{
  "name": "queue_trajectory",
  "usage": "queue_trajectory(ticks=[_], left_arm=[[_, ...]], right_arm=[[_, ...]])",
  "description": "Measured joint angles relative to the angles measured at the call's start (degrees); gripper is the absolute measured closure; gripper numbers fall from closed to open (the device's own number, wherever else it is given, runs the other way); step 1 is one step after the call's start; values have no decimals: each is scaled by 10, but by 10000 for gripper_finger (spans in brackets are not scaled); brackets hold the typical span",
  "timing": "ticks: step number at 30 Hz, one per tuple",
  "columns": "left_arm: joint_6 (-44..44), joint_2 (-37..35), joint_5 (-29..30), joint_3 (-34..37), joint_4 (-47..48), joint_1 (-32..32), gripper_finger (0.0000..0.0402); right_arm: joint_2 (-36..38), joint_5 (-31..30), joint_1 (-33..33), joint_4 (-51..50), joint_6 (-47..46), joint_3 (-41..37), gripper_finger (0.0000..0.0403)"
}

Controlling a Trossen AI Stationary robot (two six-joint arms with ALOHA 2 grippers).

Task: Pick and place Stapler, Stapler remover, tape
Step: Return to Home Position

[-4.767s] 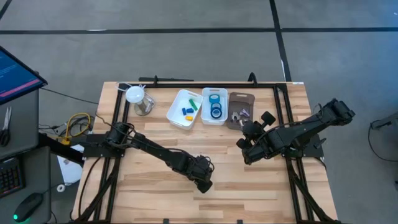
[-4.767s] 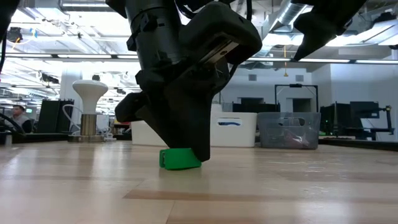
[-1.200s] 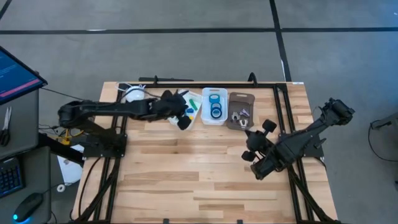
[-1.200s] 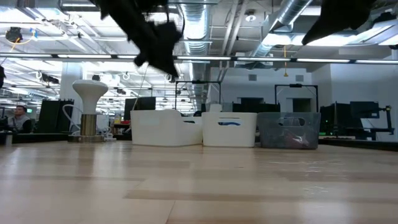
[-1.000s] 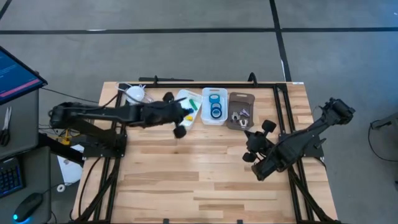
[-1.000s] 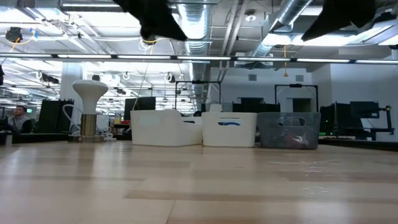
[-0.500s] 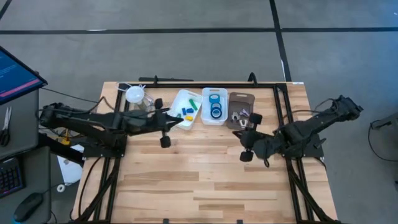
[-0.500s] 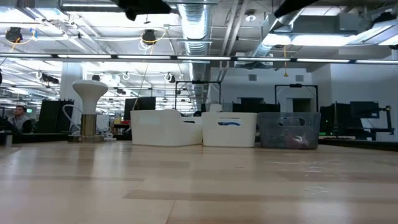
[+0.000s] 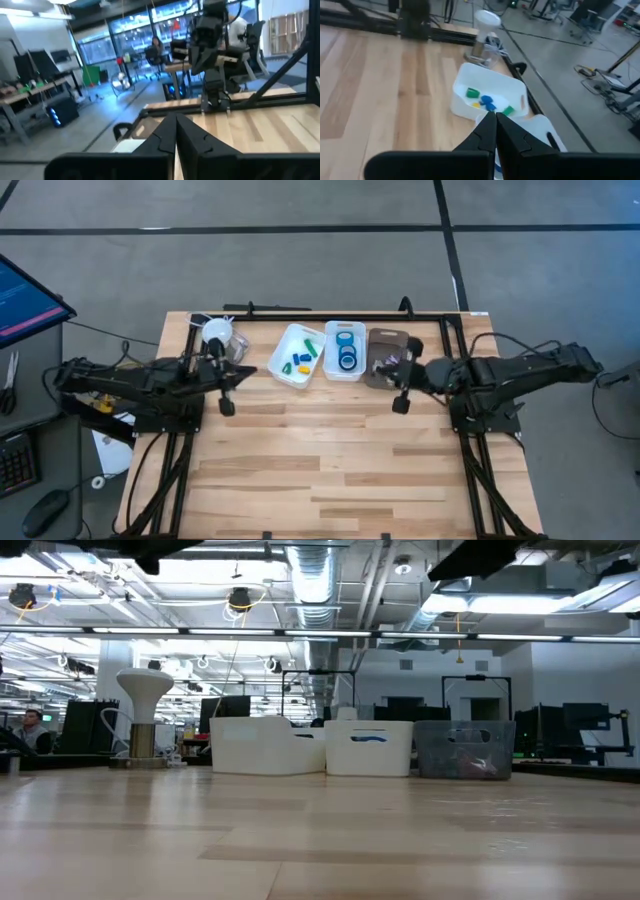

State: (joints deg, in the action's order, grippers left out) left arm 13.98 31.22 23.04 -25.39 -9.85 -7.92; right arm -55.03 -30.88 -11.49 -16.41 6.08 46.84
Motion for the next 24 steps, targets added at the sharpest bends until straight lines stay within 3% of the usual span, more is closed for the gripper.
queue_trajectory(ticks=[7,24], left_arm=[[12,-89,0,47,-5,2,400],[57,-153,11,73,-14,2,400]], right_arm=[[111,12,38,3,2,-52,403],[324,-8,37,71,29,-174,403]])
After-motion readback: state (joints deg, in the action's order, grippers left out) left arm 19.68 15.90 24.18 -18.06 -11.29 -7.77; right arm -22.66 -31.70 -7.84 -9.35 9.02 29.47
